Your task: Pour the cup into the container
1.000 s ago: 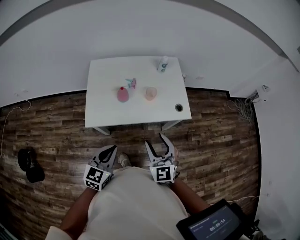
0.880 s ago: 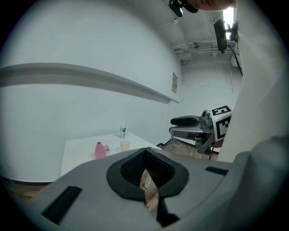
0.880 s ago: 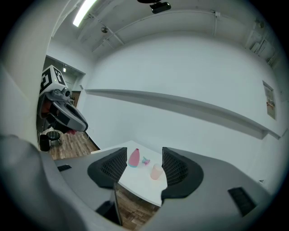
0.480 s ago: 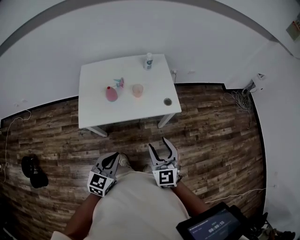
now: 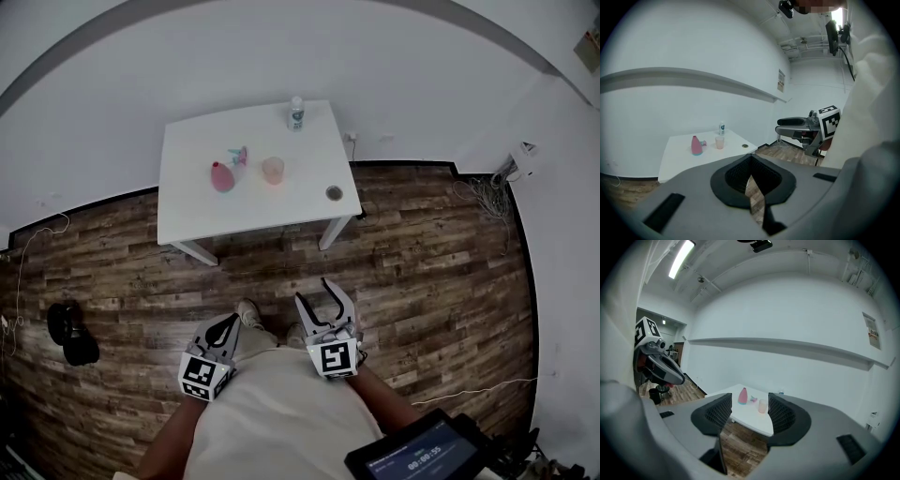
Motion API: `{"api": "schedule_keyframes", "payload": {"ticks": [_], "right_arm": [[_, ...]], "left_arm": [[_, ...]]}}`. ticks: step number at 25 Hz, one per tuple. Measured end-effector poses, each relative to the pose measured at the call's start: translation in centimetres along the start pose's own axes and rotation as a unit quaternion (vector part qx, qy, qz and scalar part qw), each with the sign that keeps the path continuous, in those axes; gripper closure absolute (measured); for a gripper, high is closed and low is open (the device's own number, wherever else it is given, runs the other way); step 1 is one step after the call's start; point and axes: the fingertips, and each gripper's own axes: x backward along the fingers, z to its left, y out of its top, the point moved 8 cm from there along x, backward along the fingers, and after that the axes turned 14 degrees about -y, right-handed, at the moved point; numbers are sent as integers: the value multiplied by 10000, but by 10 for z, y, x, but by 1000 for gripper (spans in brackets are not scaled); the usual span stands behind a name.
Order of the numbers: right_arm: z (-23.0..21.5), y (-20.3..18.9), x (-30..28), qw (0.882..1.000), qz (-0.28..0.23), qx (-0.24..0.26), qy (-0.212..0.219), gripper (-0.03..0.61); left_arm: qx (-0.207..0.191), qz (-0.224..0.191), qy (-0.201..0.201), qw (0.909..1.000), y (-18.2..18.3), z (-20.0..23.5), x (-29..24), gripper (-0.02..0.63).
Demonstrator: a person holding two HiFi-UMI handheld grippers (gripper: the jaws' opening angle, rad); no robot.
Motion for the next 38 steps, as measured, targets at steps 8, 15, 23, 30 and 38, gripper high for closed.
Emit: {"api": "schedule_keyframes", "payload": {"ticks": [8, 15, 23, 30, 38], "right_arm": [[-3, -9, 21, 9996, -130, -7, 239, 353], [-9, -22, 35, 9993, -90, 112, 350, 353], [-4, -26, 40, 9985, -57, -39, 537, 353], [-5, -25, 35, 9985, -119, 32, 536, 353], [8, -16, 23, 9993, 3, 164, 324, 353]], "left_arm": [[24, 46, 117, 9999, -12, -32, 0, 604], [63, 151, 192, 9997, -18, -56, -6, 604], [-61, 341, 260, 9991, -13, -67, -4, 604], [79, 322, 221, 9992, -20, -64, -8, 604], [2, 333, 18, 9994, -22, -38, -1, 604]]}}
